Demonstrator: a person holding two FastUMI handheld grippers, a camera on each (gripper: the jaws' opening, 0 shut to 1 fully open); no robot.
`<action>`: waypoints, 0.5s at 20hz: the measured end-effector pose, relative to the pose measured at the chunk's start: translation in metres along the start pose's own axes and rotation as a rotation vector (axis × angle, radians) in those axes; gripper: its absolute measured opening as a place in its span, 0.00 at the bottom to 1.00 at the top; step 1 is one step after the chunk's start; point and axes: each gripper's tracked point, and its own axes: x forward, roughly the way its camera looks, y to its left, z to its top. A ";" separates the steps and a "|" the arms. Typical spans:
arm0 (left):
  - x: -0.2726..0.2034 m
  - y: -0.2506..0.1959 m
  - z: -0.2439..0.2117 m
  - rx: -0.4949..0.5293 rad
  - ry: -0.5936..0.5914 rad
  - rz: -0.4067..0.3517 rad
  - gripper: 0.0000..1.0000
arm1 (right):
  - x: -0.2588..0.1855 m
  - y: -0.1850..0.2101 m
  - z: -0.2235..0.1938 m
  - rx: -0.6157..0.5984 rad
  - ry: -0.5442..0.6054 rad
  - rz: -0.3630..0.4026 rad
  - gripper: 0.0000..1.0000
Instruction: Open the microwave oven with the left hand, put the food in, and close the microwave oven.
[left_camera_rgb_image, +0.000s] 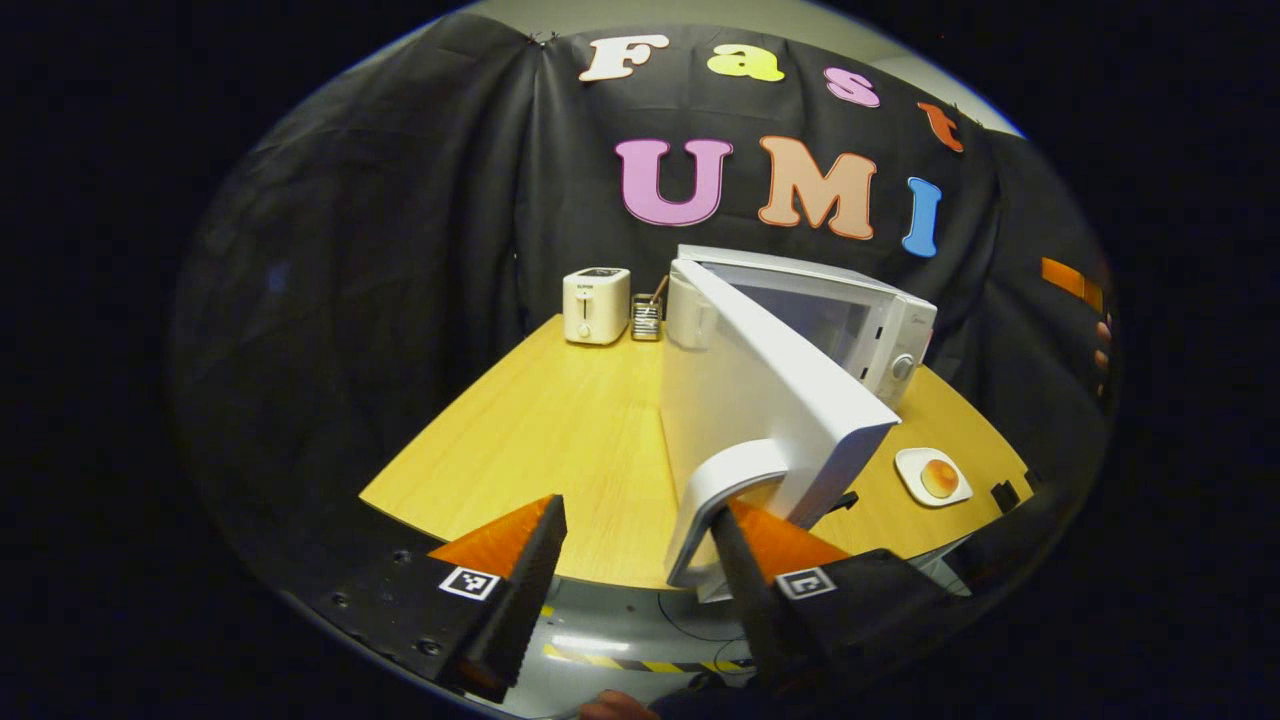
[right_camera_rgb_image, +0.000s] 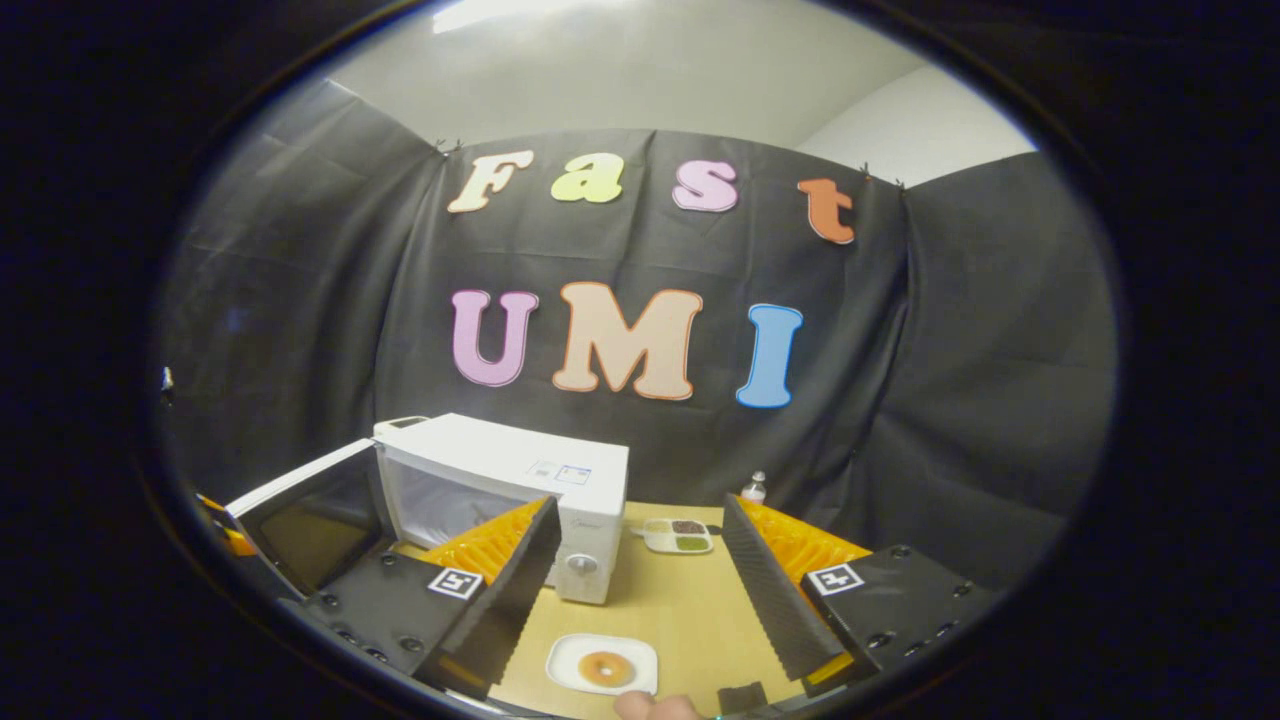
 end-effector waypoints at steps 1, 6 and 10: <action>-0.008 0.003 0.004 0.020 -0.010 0.010 0.95 | 0.002 0.000 -0.002 0.012 0.000 0.001 0.97; -0.047 0.025 0.070 0.109 -0.155 0.085 0.98 | 0.015 0.002 -0.025 0.015 0.037 0.020 0.97; -0.069 0.030 0.126 0.074 -0.287 0.125 0.97 | 0.025 0.011 -0.047 -0.007 0.046 0.039 0.97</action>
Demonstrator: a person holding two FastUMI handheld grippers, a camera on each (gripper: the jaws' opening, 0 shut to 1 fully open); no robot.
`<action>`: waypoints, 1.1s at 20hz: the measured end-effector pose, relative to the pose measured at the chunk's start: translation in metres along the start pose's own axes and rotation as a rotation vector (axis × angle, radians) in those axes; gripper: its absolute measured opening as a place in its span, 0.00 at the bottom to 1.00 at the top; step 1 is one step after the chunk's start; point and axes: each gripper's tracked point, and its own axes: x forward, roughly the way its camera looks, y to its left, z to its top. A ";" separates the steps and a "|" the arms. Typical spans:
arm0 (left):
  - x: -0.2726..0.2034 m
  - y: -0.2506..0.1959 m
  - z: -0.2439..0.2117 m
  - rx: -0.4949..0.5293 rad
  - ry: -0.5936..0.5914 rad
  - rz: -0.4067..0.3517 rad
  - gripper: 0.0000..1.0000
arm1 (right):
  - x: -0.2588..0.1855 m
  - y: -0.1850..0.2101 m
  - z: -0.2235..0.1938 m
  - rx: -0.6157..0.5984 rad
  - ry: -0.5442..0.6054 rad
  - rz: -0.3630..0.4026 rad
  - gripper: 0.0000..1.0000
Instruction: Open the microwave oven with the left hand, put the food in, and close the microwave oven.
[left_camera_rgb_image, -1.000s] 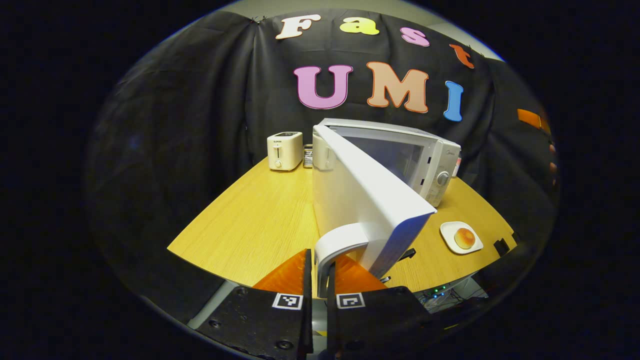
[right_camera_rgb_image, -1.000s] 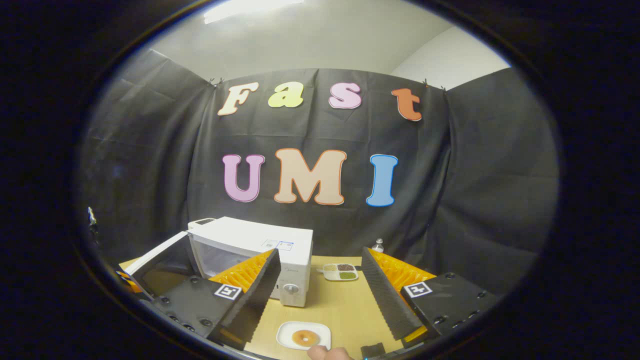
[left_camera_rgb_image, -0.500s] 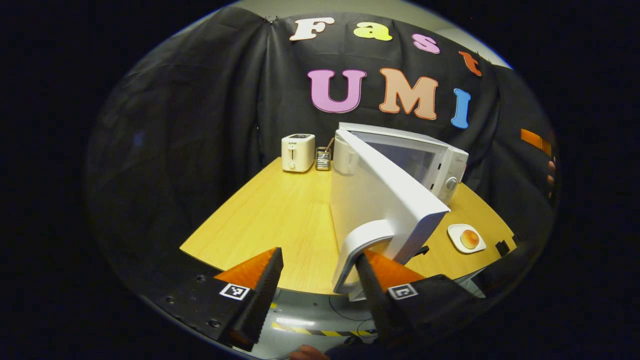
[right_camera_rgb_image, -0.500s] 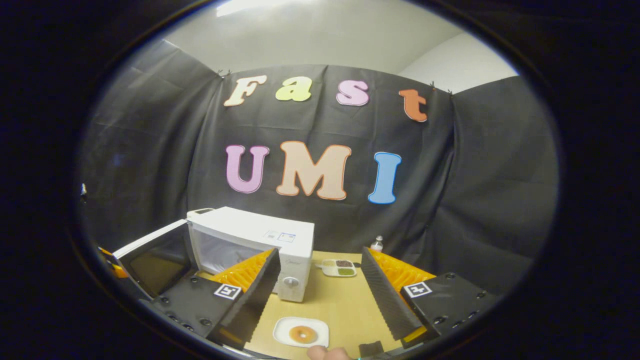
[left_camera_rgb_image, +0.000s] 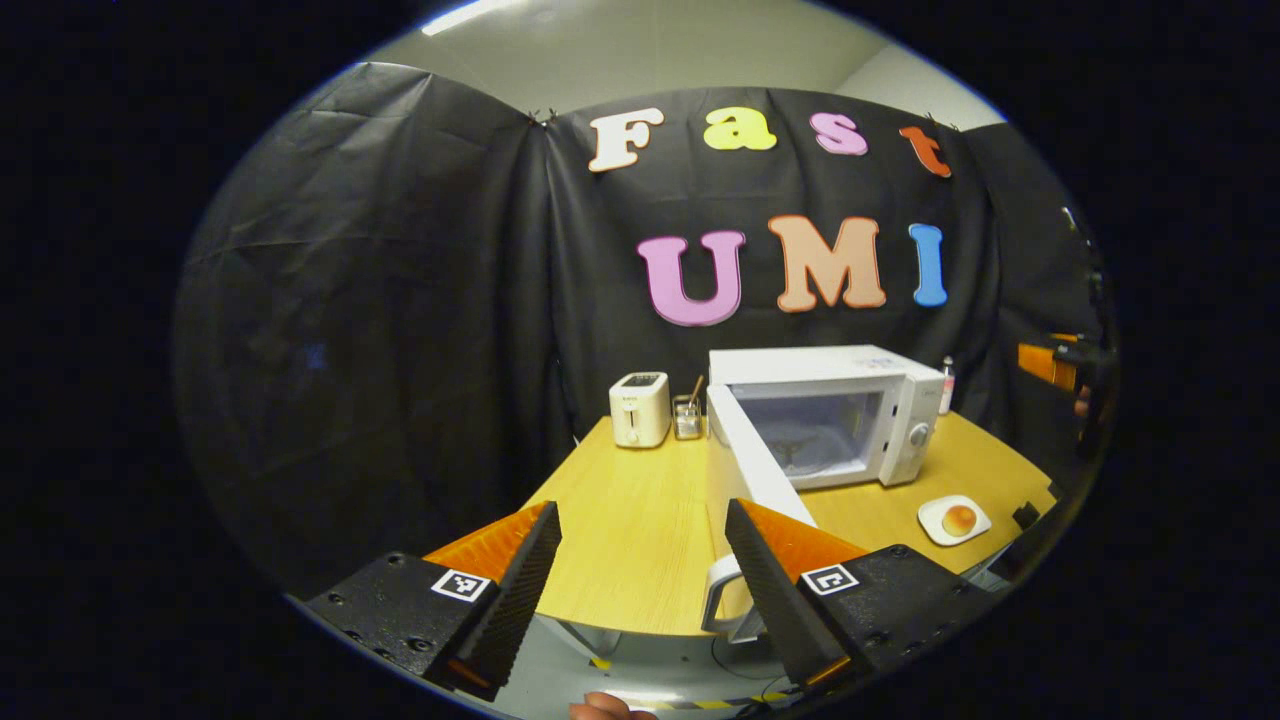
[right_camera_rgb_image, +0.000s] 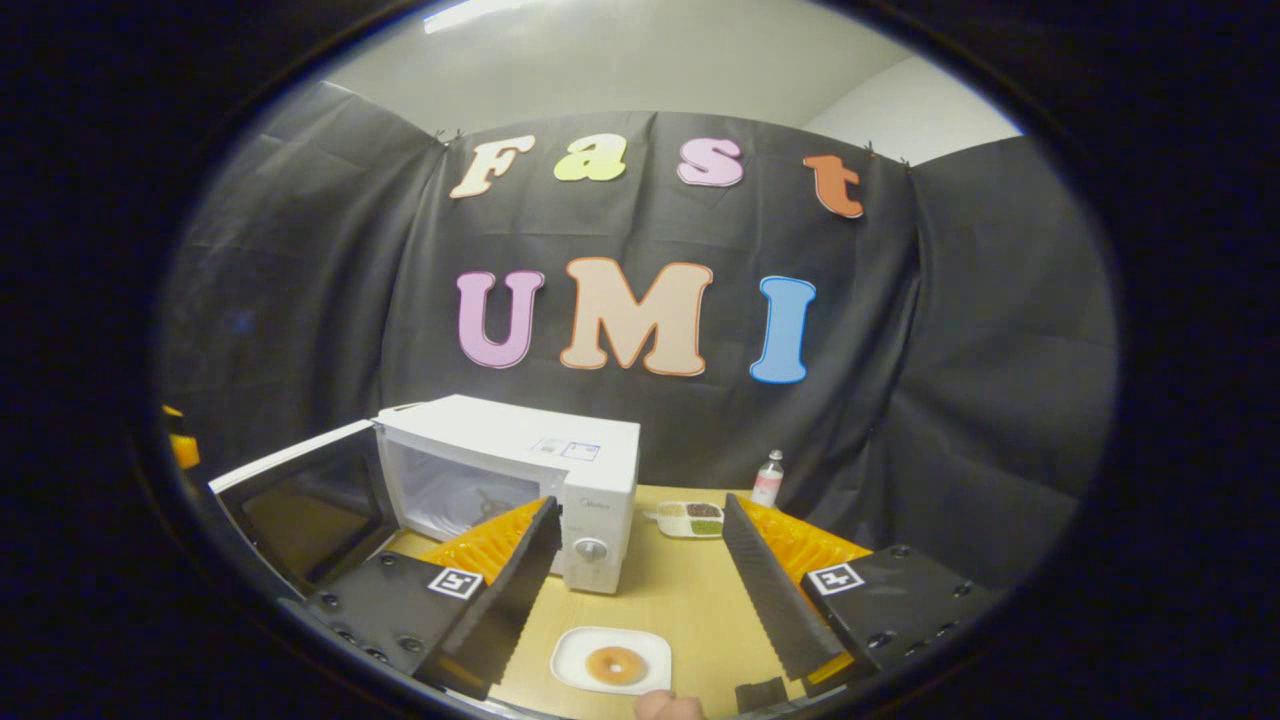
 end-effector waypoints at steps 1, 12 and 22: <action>-0.001 0.001 0.010 -0.009 -0.028 0.012 0.97 | 0.003 0.002 -0.007 -0.002 0.004 0.003 0.97; 0.008 -0.035 0.082 -0.091 -0.193 -0.024 0.97 | 0.041 0.019 -0.142 0.030 0.213 -0.010 0.98; 0.020 -0.066 0.075 -0.130 -0.148 -0.070 0.94 | 0.051 0.021 -0.262 -0.013 0.483 -0.007 0.98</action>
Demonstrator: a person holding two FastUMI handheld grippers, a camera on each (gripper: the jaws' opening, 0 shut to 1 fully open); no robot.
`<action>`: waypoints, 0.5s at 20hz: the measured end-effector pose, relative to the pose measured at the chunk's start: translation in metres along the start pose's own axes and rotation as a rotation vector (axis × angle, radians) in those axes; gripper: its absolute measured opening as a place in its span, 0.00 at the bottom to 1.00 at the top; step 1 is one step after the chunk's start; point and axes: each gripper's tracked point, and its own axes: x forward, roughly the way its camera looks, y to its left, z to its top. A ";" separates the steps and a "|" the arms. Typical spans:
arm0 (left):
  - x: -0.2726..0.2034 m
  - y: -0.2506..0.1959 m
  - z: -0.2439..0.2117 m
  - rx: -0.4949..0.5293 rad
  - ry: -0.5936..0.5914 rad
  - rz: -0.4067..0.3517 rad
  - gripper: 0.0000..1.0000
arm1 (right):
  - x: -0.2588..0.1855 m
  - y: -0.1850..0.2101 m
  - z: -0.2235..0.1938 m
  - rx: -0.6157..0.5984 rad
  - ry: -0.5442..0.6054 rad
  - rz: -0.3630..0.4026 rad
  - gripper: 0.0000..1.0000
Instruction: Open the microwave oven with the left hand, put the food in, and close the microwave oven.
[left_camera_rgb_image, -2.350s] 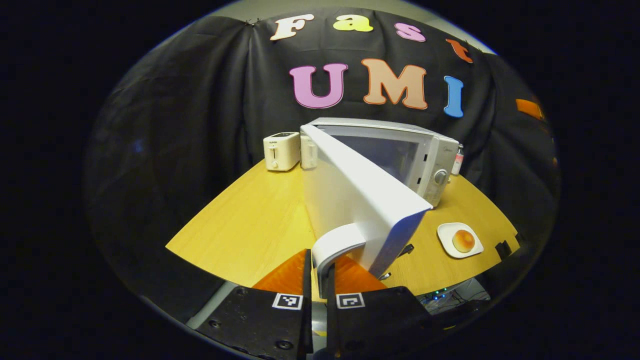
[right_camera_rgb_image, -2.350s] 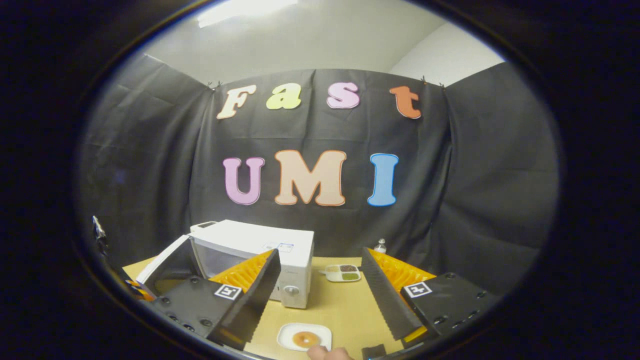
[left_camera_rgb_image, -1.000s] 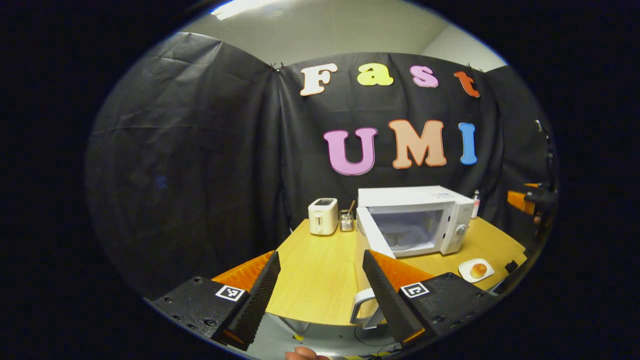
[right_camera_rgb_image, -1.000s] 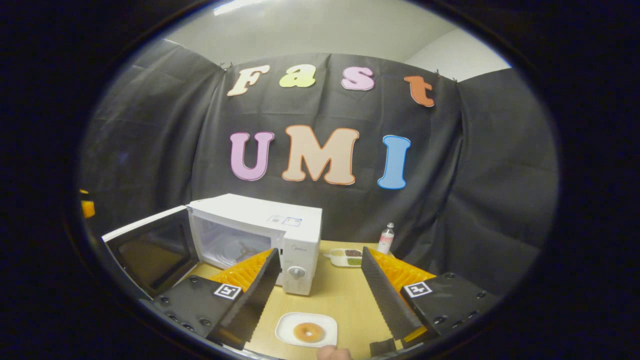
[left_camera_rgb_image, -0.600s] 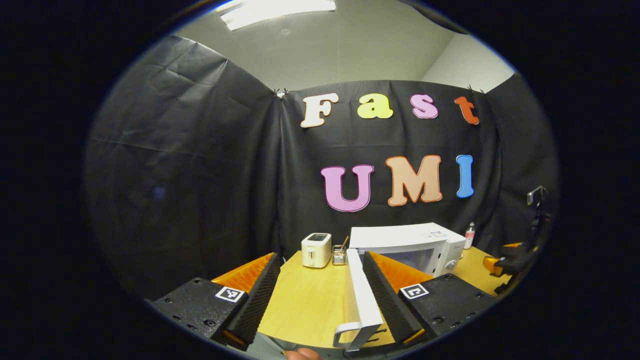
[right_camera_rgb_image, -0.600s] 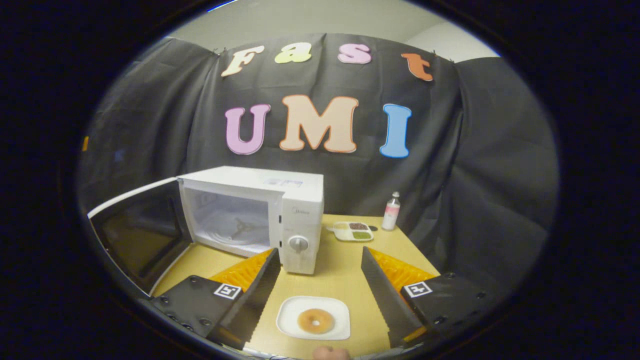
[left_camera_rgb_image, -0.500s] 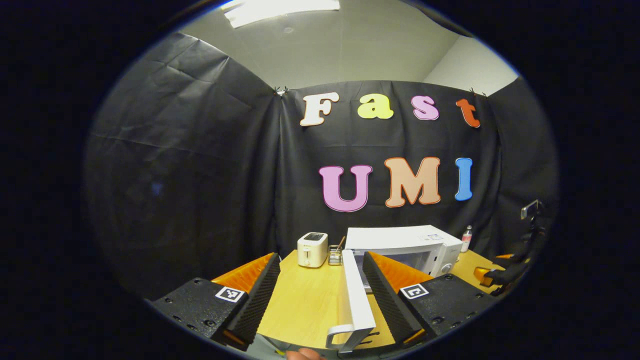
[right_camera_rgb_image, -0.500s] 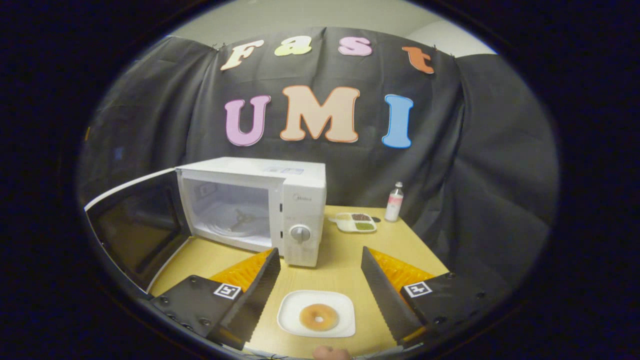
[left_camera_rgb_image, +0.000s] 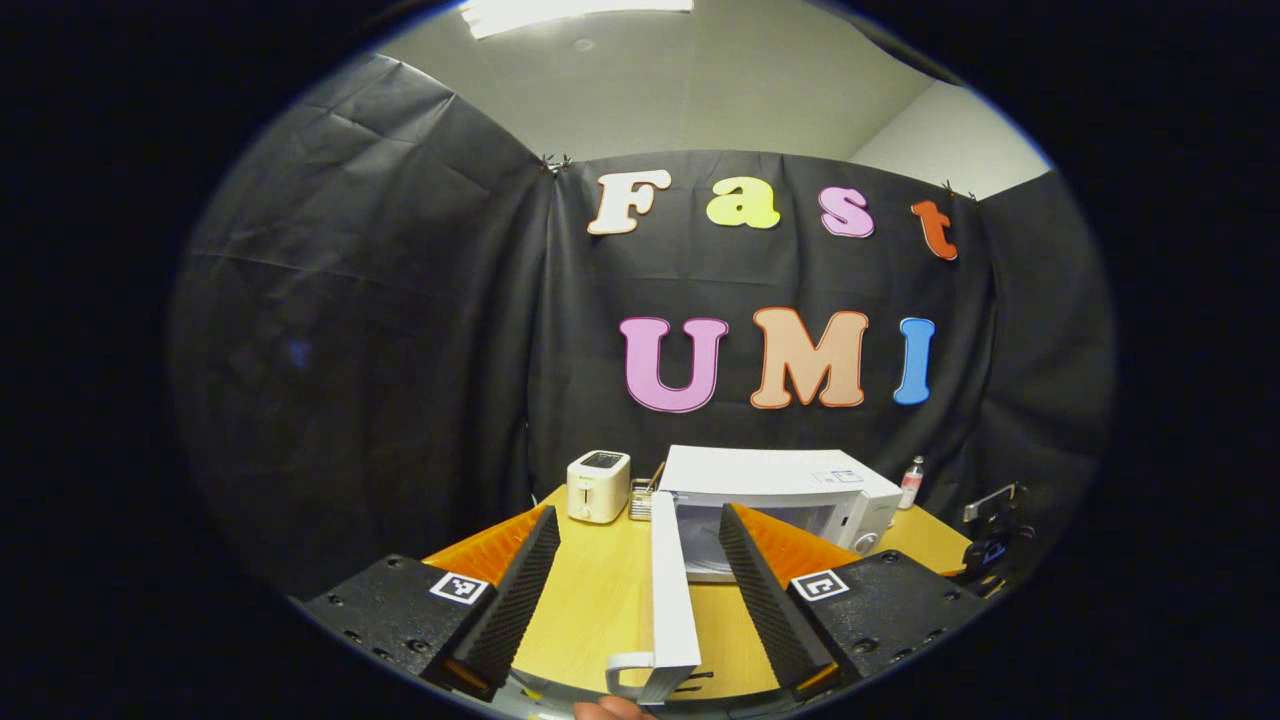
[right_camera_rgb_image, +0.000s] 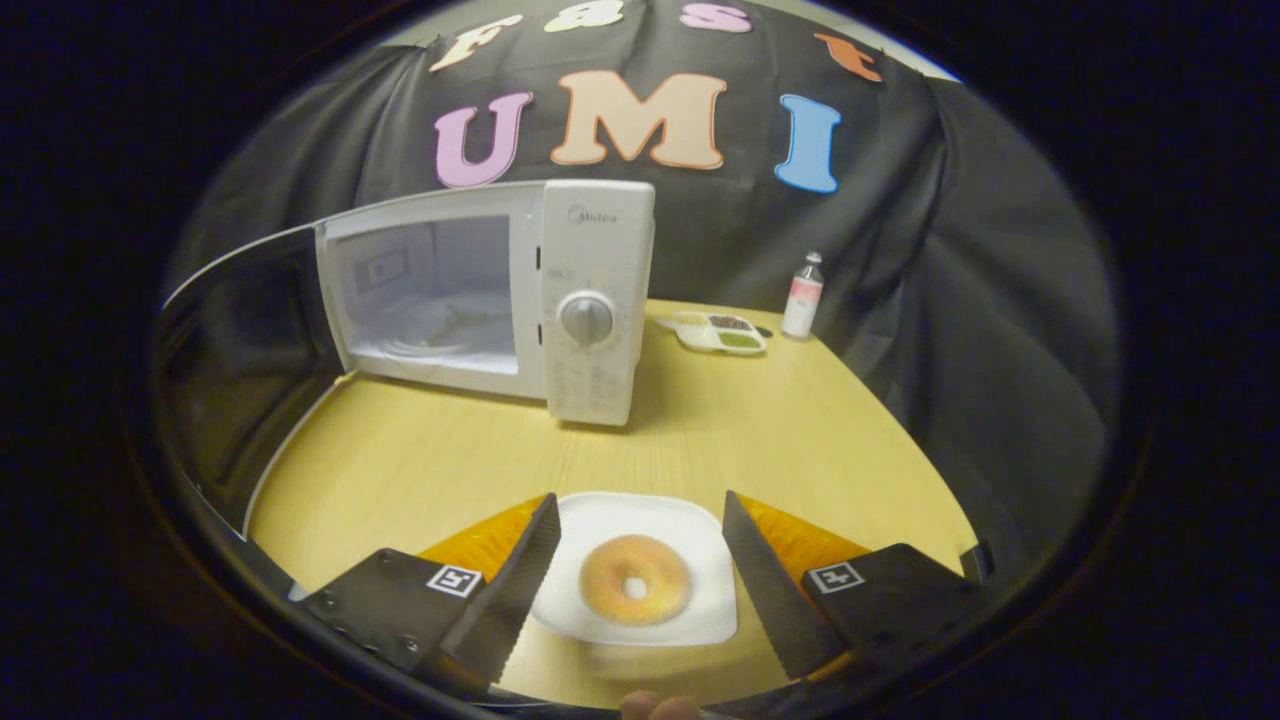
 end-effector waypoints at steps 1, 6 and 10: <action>0.001 -0.002 0.000 0.002 0.001 -0.002 0.94 | 0.003 0.001 -0.007 -0.016 0.018 0.004 0.98; 0.003 0.000 -0.001 -0.018 0.004 0.011 0.94 | 0.016 0.000 -0.039 -0.036 0.111 0.011 1.00; 0.001 0.001 -0.007 -0.016 0.020 0.019 0.95 | 0.019 0.003 -0.056 -0.036 0.158 0.021 0.99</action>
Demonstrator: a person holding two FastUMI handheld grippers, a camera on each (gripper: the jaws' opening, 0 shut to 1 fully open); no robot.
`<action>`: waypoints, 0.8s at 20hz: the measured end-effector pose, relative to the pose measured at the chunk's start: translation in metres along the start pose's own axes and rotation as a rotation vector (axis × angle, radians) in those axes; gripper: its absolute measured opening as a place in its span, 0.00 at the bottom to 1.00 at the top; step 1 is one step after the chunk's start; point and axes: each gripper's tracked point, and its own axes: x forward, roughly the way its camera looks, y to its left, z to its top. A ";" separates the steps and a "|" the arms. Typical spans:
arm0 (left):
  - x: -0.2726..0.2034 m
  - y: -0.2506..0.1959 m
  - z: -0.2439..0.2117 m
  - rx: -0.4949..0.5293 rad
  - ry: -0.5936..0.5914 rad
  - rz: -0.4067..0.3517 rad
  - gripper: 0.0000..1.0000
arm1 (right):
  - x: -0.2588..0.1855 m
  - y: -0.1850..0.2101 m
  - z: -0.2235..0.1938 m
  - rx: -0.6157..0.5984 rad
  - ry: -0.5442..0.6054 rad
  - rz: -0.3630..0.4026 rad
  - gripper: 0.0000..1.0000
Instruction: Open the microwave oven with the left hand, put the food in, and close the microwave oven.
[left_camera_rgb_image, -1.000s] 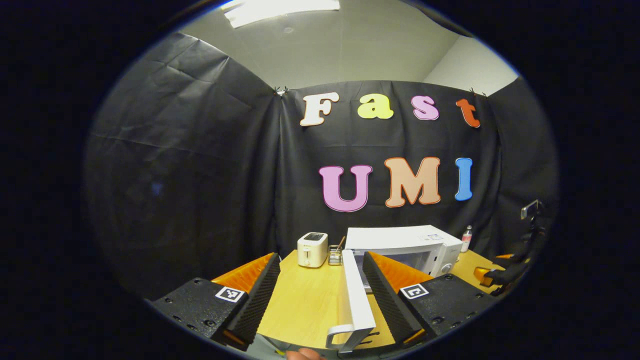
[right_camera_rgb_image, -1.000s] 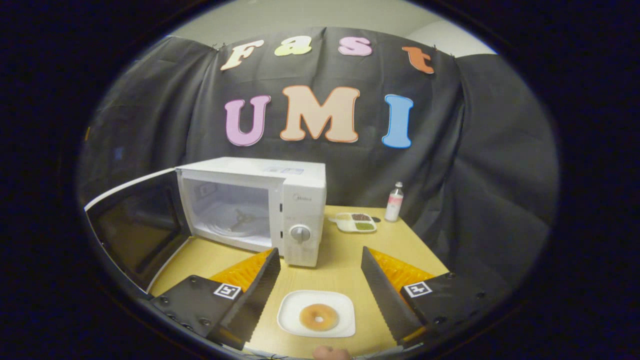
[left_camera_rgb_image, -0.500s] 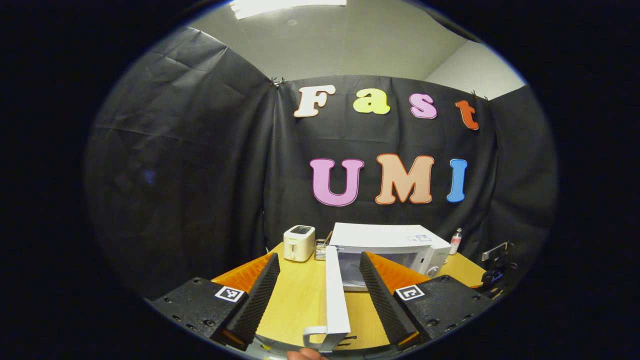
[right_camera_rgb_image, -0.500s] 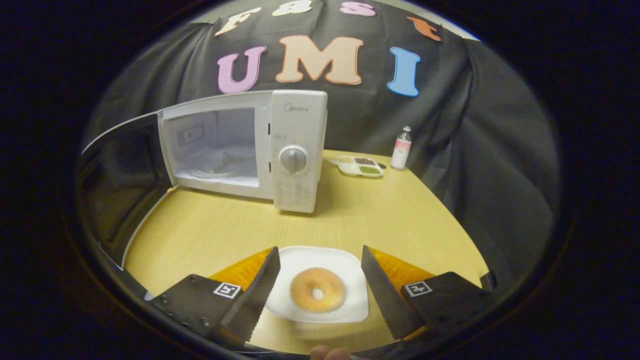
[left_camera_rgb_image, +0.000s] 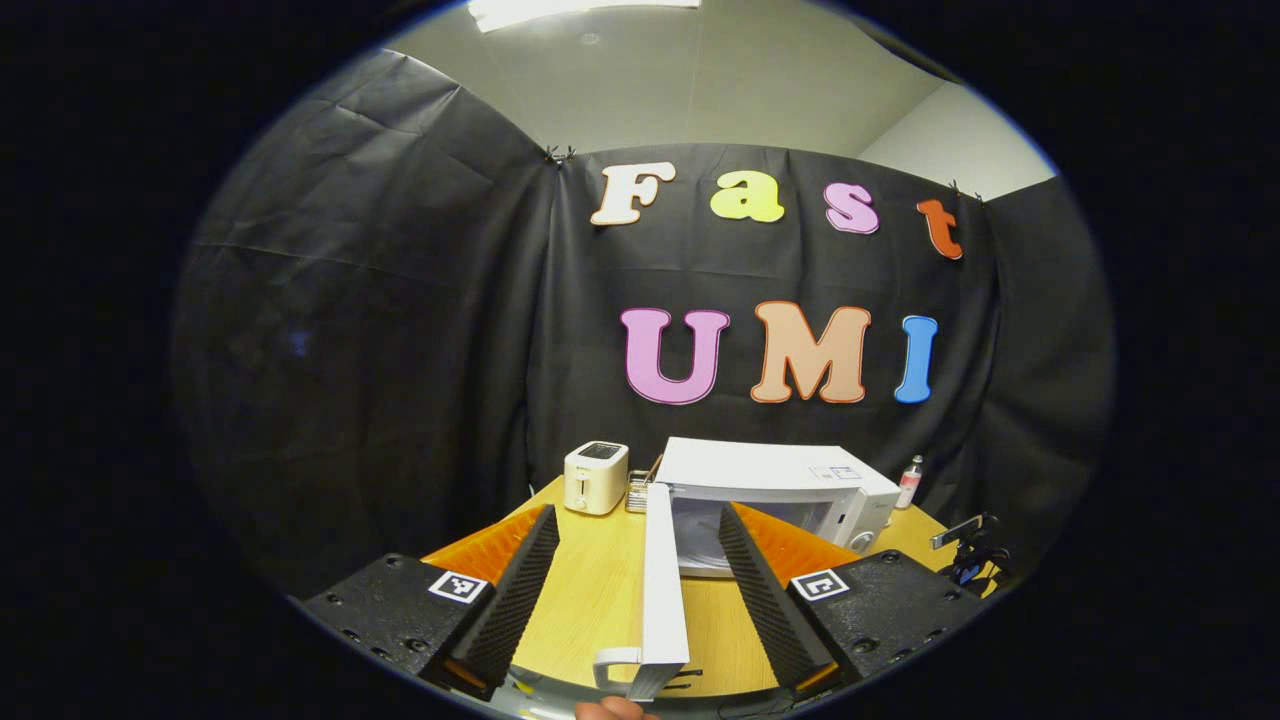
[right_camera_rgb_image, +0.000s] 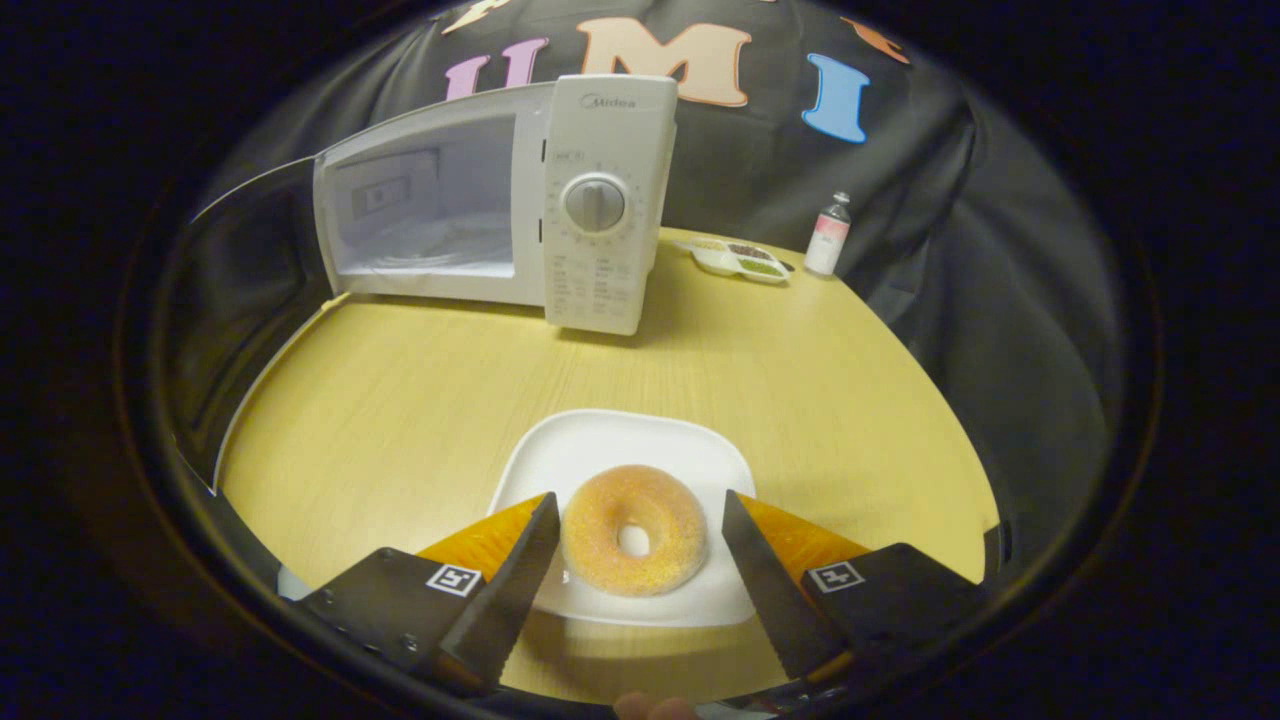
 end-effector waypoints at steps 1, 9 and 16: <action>0.000 0.000 0.000 0.000 0.002 0.002 0.95 | 0.002 0.001 0.002 0.011 -0.003 0.001 1.00; 0.000 -0.003 -0.004 -0.010 0.008 -0.008 0.95 | 0.007 0.001 -0.005 0.161 0.046 0.018 0.82; -0.003 -0.001 -0.008 0.000 0.017 -0.020 0.95 | 0.008 -0.002 -0.003 0.197 0.056 0.013 0.61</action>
